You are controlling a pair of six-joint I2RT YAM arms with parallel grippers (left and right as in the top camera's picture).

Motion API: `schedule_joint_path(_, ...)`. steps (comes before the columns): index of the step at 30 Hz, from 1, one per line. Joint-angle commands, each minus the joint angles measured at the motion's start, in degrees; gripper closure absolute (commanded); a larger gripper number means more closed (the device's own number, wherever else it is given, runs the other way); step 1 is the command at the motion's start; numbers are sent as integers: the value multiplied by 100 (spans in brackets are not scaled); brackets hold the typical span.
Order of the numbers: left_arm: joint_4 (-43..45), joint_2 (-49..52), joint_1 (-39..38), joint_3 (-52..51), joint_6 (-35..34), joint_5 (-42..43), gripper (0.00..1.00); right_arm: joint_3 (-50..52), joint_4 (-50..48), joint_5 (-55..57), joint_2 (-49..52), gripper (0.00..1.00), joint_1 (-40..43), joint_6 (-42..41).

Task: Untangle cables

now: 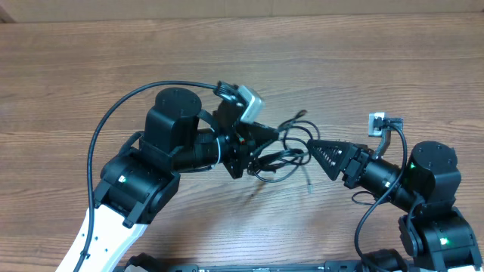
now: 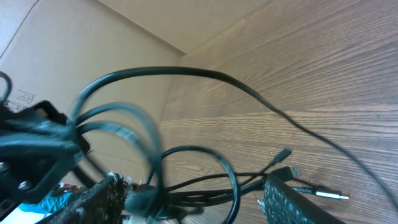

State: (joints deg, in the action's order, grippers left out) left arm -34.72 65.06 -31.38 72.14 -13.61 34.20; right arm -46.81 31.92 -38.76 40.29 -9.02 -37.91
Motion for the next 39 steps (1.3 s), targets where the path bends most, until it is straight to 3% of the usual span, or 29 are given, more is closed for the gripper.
schedule_joint_path(1,-68,11,55,83,-715,-695,96,-79,-37,-46,-39,31,20,-26)
schedule_joint_path(7,-31,9,293,83,-1233,-581,96,-79,-9,-24,-37,30,20,-26)
schedule_joint_path(23,798,9,557,83,-1495,916,96,-79,-85,227,-37,30,20,-605)
schedule_joint_path(39,802,20,407,83,-1453,1003,96,-79,-341,179,-37,30,20,-605)
